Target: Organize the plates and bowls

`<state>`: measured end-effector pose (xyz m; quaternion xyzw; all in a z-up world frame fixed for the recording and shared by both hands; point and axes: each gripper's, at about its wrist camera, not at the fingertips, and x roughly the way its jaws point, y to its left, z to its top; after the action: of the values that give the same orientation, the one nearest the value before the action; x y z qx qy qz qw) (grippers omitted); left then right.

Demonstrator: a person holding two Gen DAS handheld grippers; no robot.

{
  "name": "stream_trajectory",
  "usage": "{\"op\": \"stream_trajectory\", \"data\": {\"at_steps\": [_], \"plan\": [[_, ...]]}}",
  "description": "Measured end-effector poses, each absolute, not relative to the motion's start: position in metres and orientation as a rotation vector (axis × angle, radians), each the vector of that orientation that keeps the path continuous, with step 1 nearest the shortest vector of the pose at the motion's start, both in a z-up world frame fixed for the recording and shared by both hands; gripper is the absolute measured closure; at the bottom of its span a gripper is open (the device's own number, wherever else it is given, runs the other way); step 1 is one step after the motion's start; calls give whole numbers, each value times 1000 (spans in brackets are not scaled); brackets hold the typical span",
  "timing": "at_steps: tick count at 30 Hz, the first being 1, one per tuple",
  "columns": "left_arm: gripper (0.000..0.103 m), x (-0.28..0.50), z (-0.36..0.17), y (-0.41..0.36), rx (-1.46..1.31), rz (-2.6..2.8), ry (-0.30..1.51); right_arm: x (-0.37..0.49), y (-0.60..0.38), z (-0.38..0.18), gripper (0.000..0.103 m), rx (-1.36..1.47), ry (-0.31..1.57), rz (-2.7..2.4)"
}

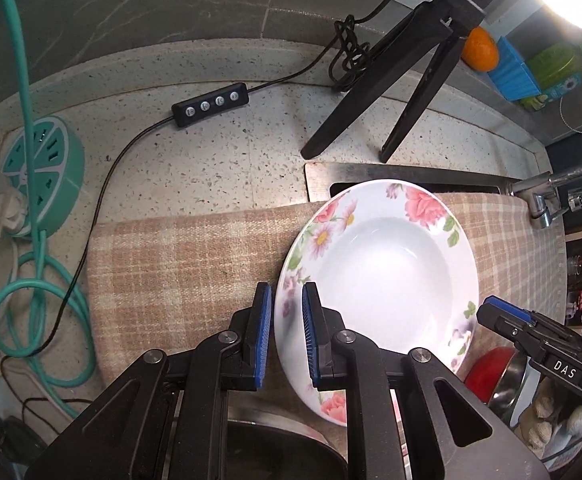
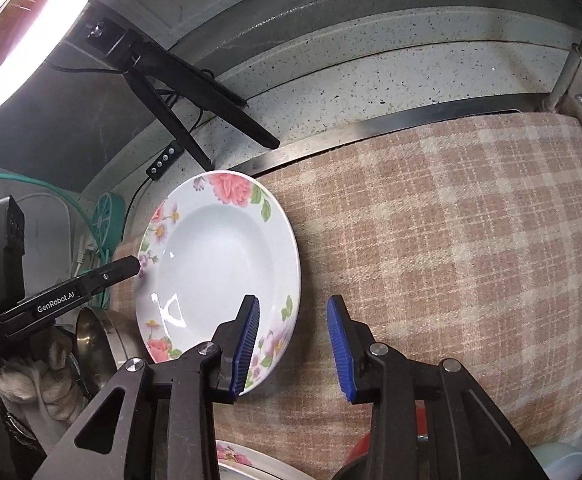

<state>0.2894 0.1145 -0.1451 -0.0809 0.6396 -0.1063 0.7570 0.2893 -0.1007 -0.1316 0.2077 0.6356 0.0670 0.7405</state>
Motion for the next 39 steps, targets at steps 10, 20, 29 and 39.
{"op": "stream_trajectory", "data": {"at_steps": [10, 20, 29, 39], "plan": [[89, 290, -152, 112, -179, -235, 1409, 294, -97, -145, 84, 456, 1422, 145], [90, 290, -151, 104, -151, -231, 1392, 298, -95, -149, 93, 453, 1423, 157], [91, 288, -152, 106, -192, -219, 1394, 297, -90, -147, 94, 437, 1421, 145], [91, 282, -143, 105, -198, -217, 1377, 294, -94, -140, 94, 440, 1411, 136]]}}
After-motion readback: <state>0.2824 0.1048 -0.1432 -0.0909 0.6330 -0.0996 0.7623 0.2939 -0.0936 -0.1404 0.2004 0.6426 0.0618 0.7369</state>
